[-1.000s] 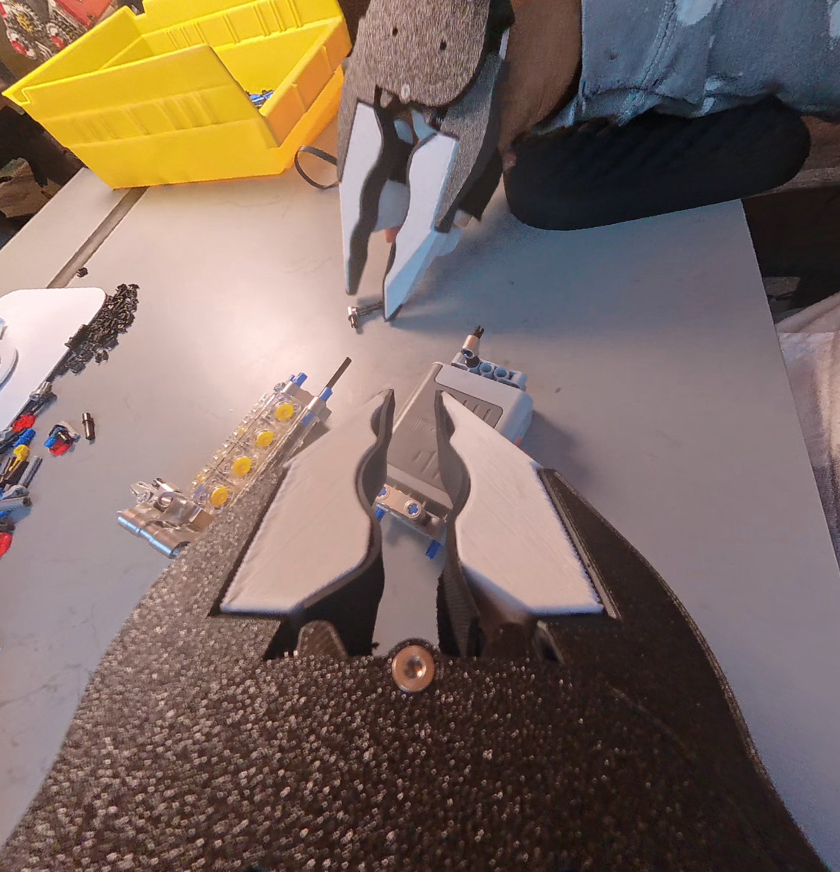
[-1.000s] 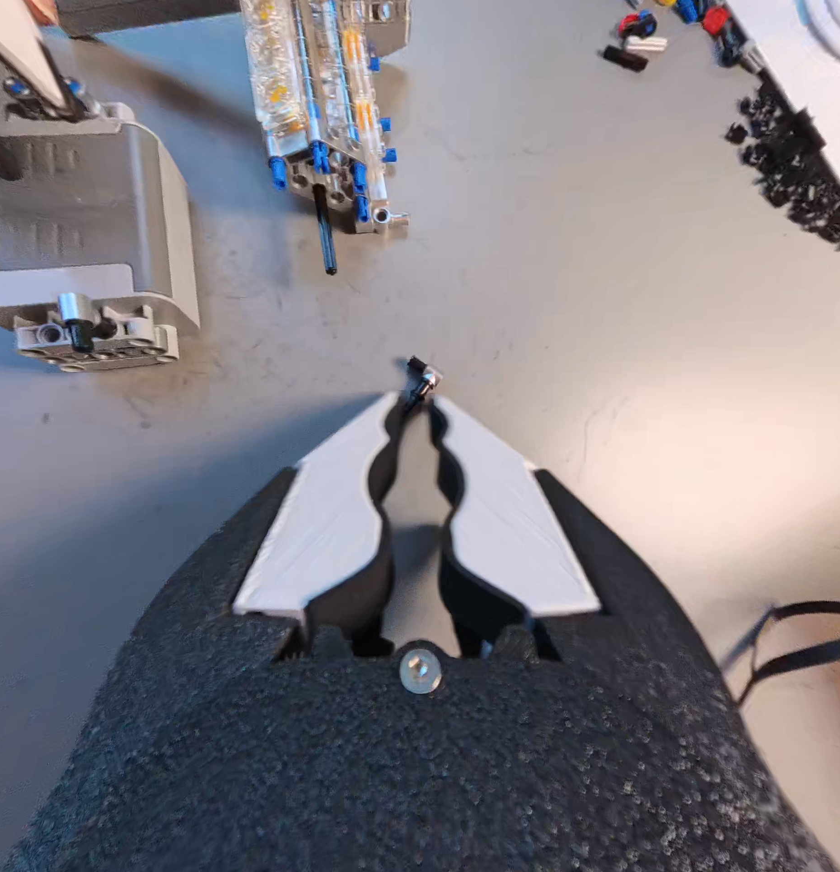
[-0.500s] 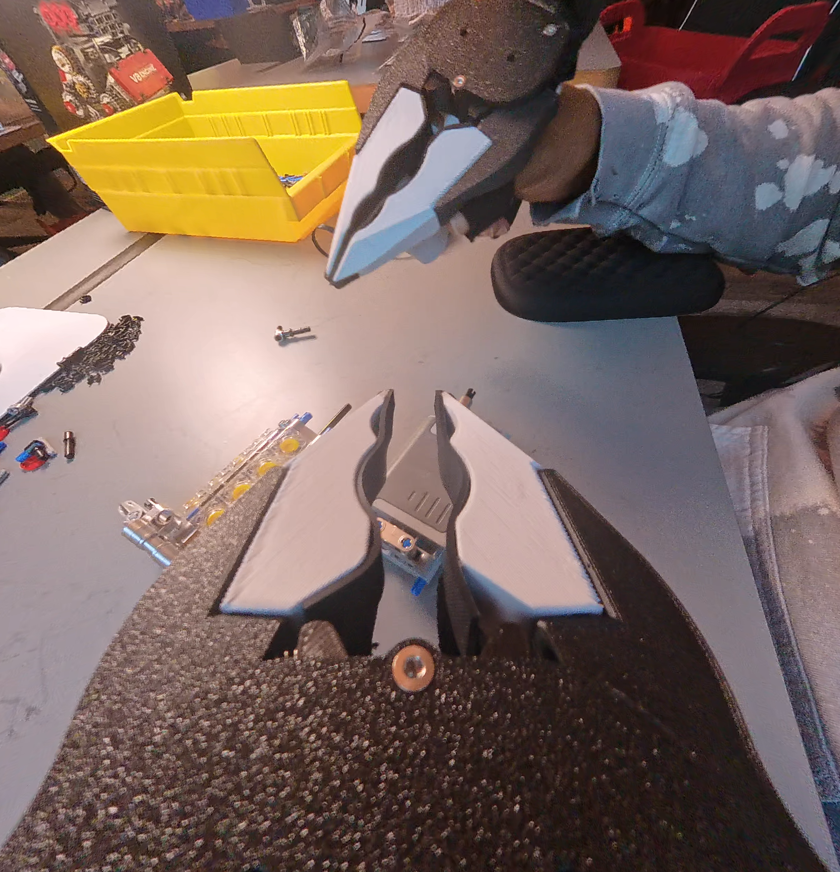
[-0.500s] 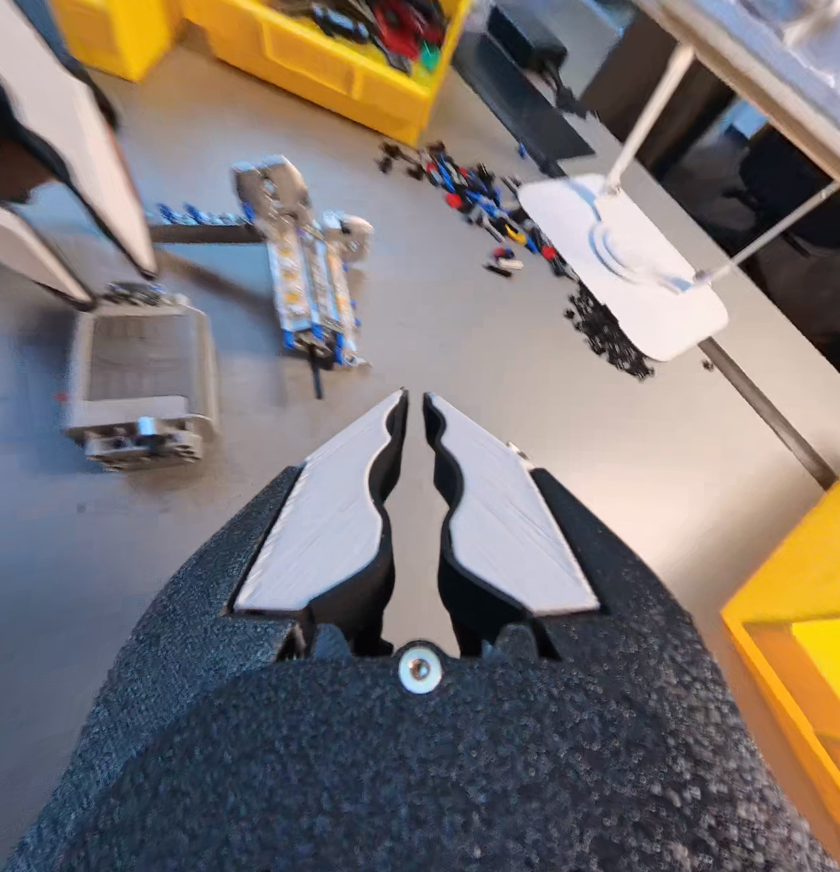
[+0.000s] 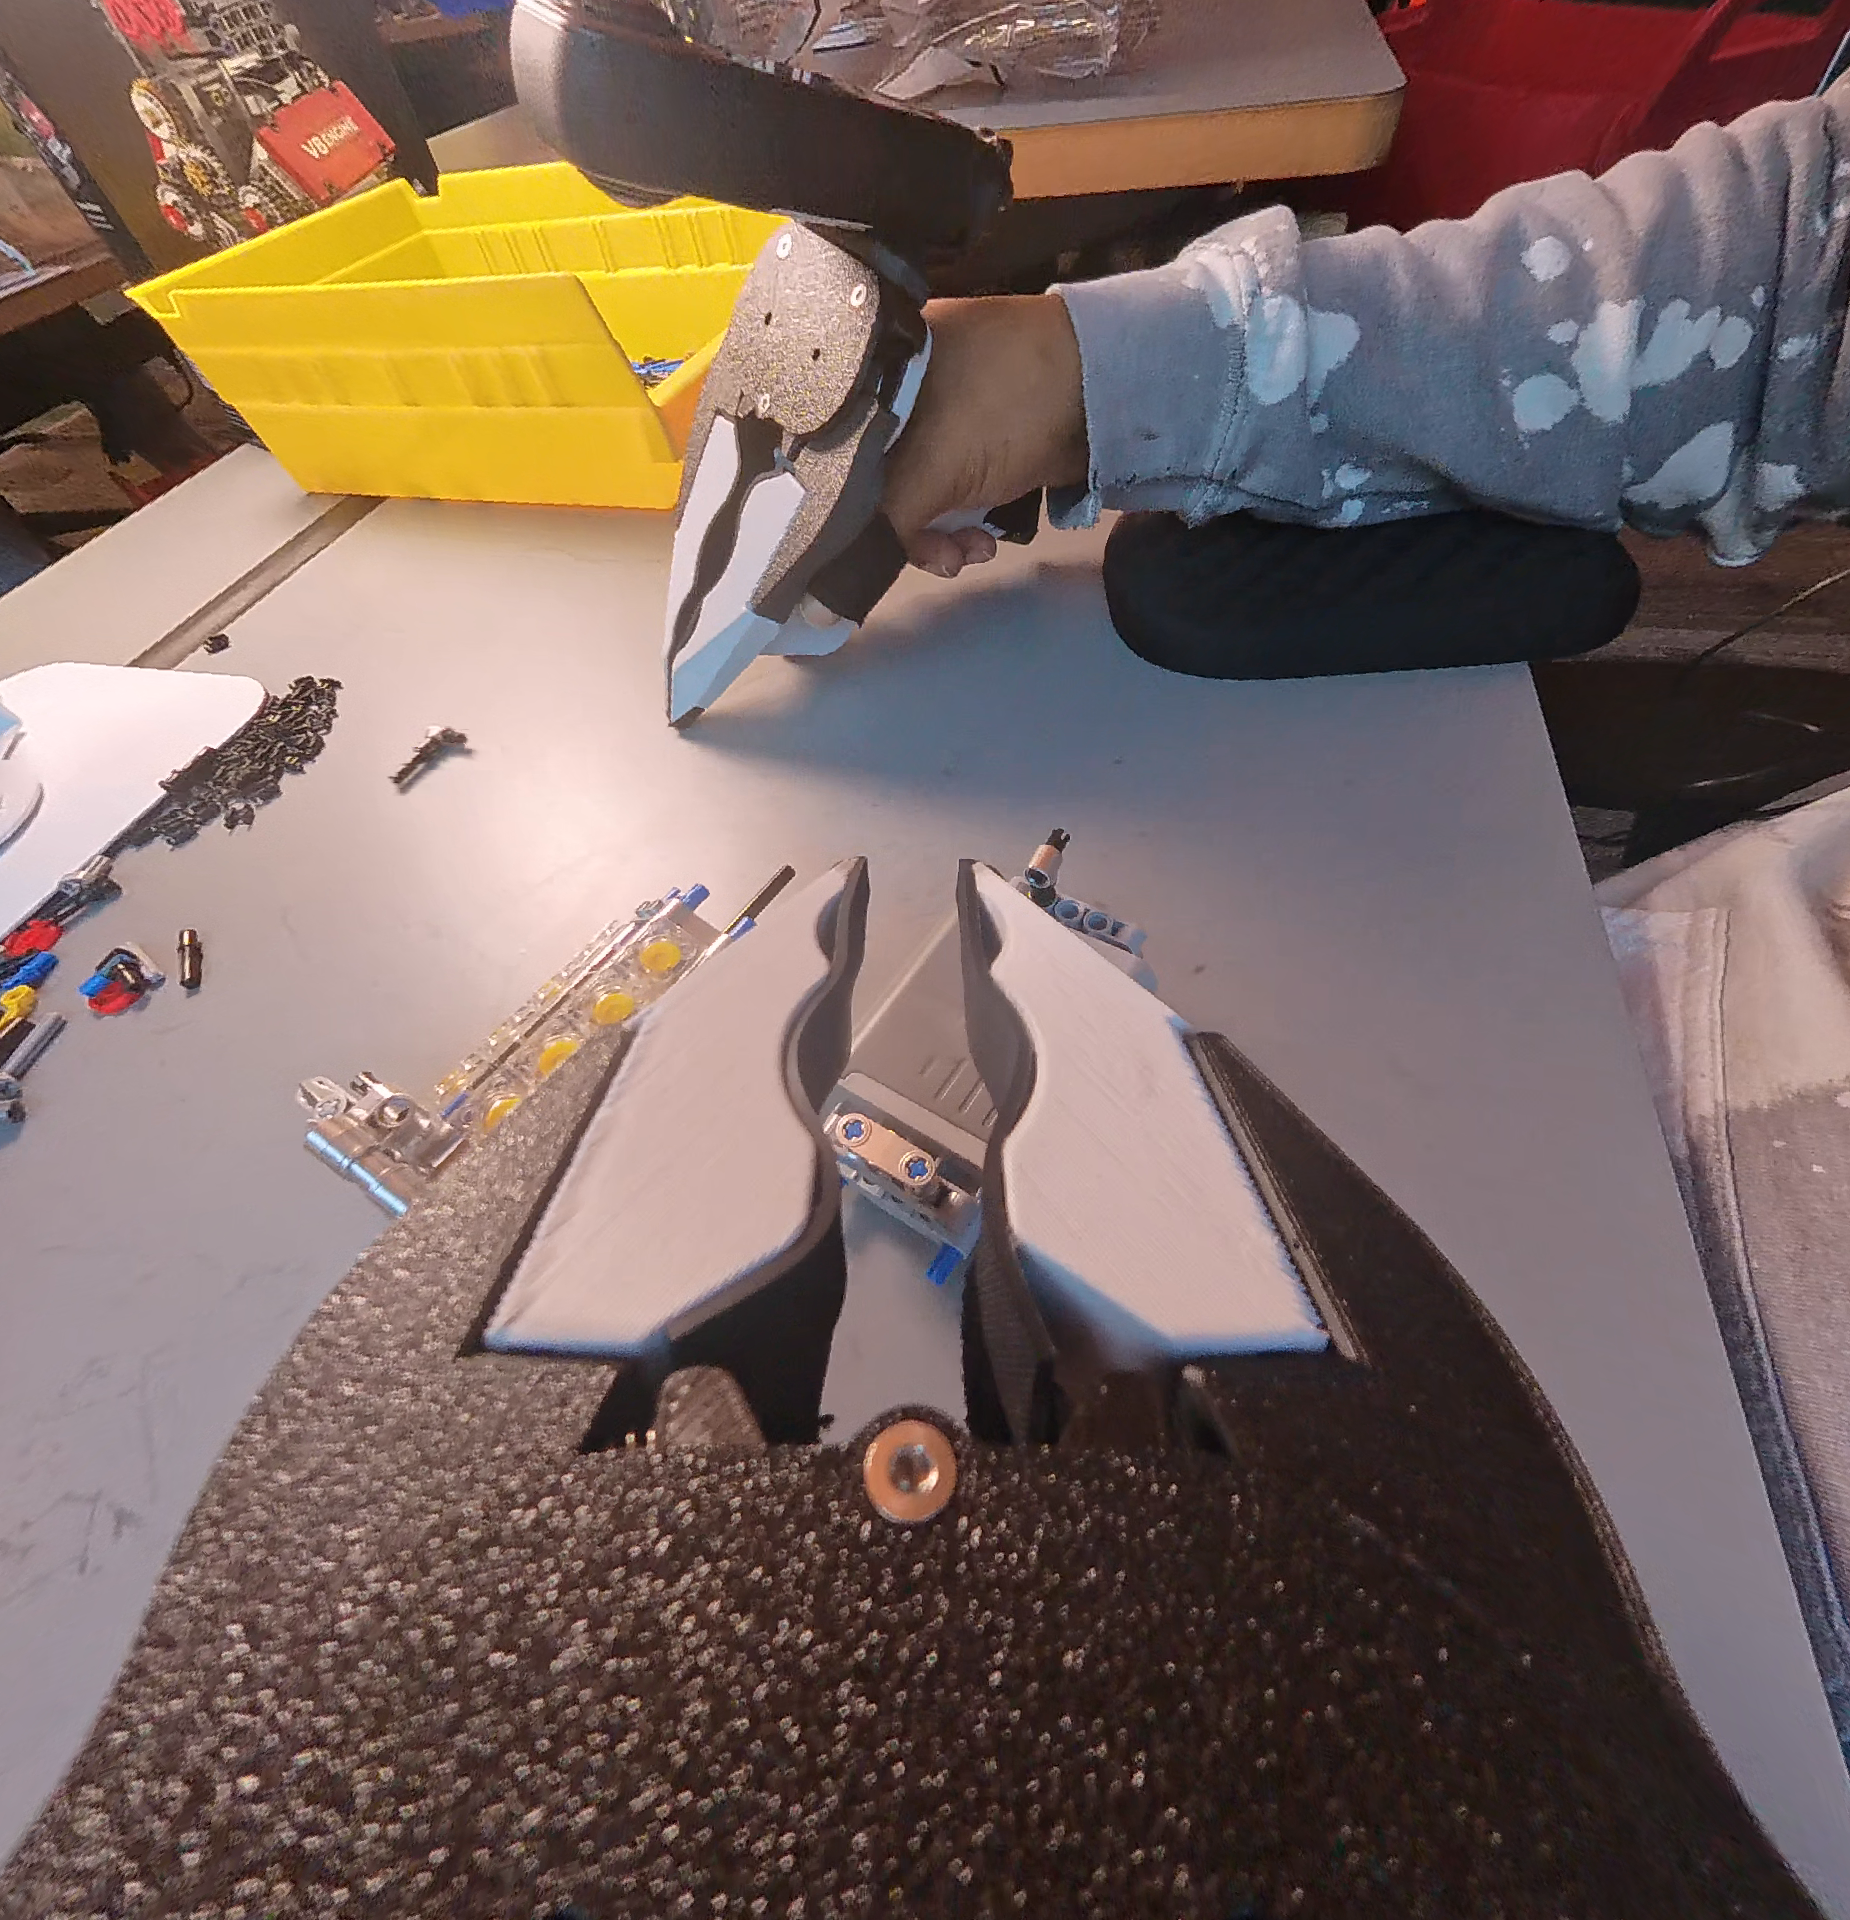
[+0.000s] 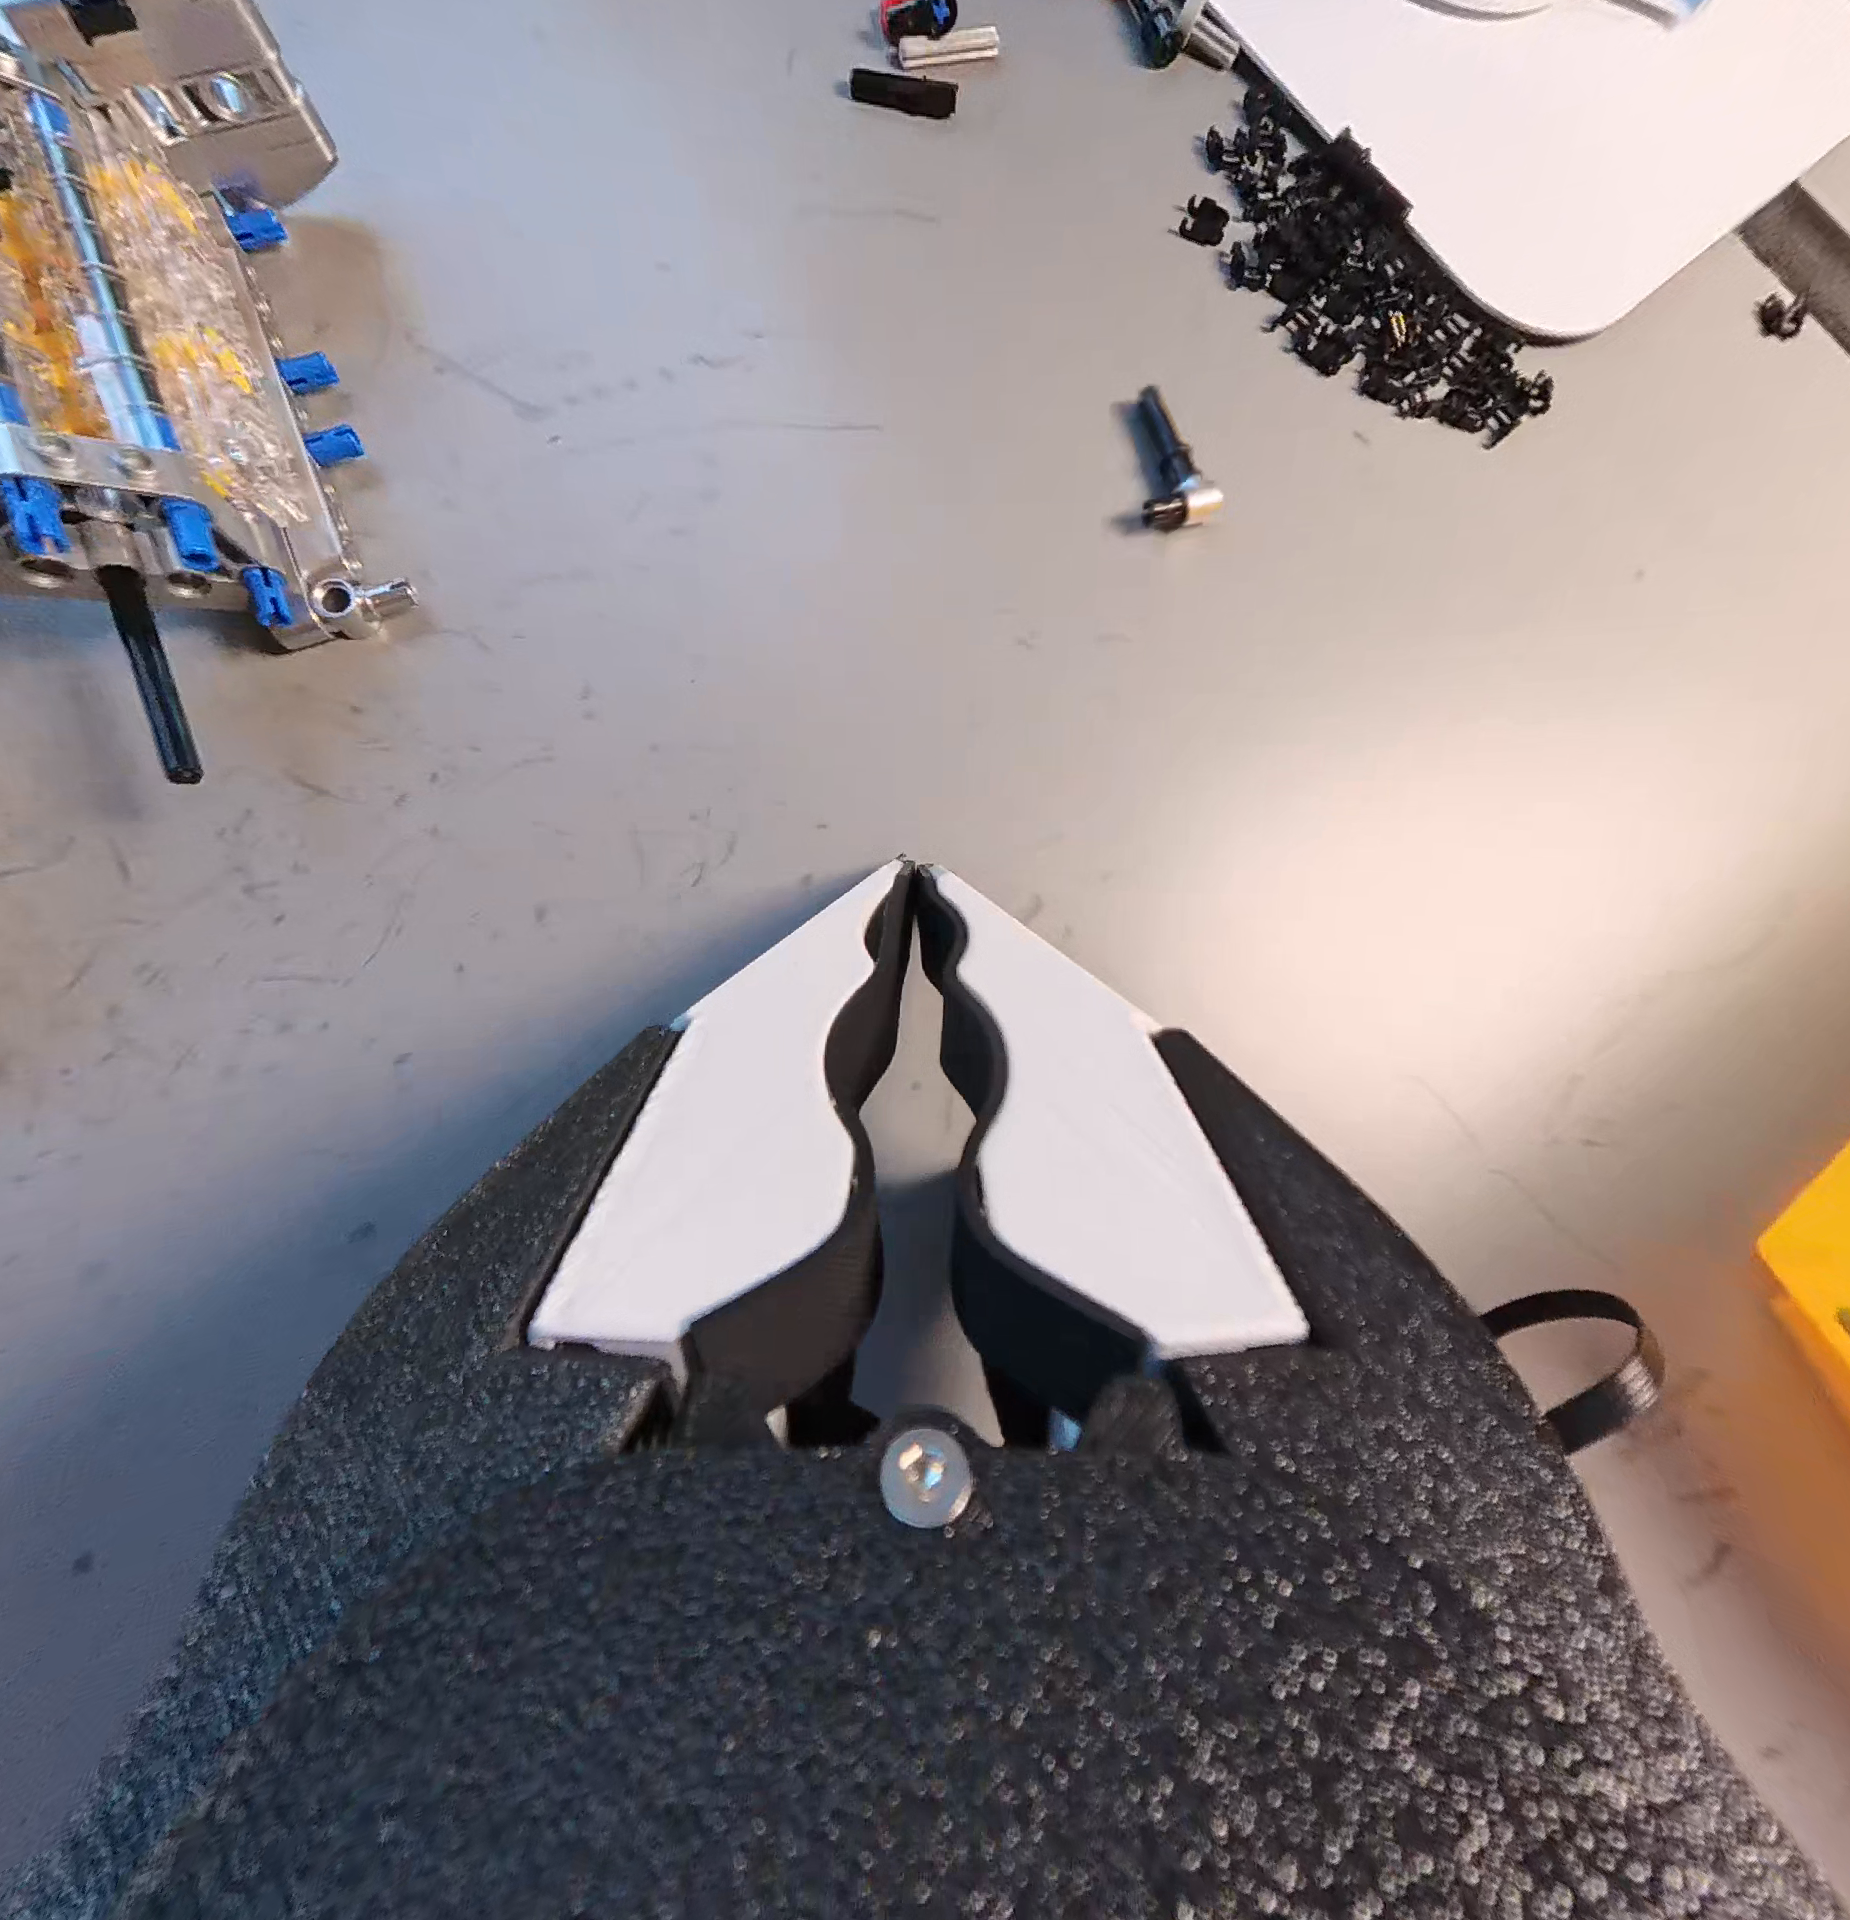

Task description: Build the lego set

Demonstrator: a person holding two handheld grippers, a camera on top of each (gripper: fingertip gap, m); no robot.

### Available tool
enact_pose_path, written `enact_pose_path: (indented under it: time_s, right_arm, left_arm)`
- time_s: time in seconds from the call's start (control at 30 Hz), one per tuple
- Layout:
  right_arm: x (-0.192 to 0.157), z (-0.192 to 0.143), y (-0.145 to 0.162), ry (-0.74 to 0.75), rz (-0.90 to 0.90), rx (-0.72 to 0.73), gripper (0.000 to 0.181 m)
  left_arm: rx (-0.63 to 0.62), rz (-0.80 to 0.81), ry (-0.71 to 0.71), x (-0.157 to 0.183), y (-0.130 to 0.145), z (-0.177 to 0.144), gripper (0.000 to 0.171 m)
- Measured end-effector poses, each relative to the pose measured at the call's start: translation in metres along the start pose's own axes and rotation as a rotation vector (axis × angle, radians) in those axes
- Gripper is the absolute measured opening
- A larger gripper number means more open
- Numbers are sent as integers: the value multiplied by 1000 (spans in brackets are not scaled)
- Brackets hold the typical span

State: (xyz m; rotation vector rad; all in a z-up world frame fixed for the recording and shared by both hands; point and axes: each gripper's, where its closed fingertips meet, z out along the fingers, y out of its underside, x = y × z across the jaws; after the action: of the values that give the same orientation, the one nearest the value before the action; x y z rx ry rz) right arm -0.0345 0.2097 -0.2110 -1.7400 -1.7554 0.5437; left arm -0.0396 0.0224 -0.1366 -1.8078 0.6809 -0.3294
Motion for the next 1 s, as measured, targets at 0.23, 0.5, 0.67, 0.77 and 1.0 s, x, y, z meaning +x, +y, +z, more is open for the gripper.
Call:
enact_pose_path:
  time_s: [0.23, 0.5, 0.67, 0.77, 1.0]
  right_arm:
    - [14, -4, -53, -1, -55, 169, 37]
    - [56, 52, -67, 21, 51, 78, 37]
    - [60, 65, -61, 21, 62, 39, 15]
    - [60, 64, -61, 27, 50, 40, 15]
    - [54, 52, -67, 12, -9, 101, 15]
  left_arm:
    - [54, -32, 15, 0, -8, -2, 15]
    - [107, -100, -40, -19, -12, -10, 23]
    - [89, -107, -33, -21, -7, -8, 23]
    - [76, -107, -24, -19, -4, -6, 23]
    - [71, -103, -31, -20, -3, -6, 23]
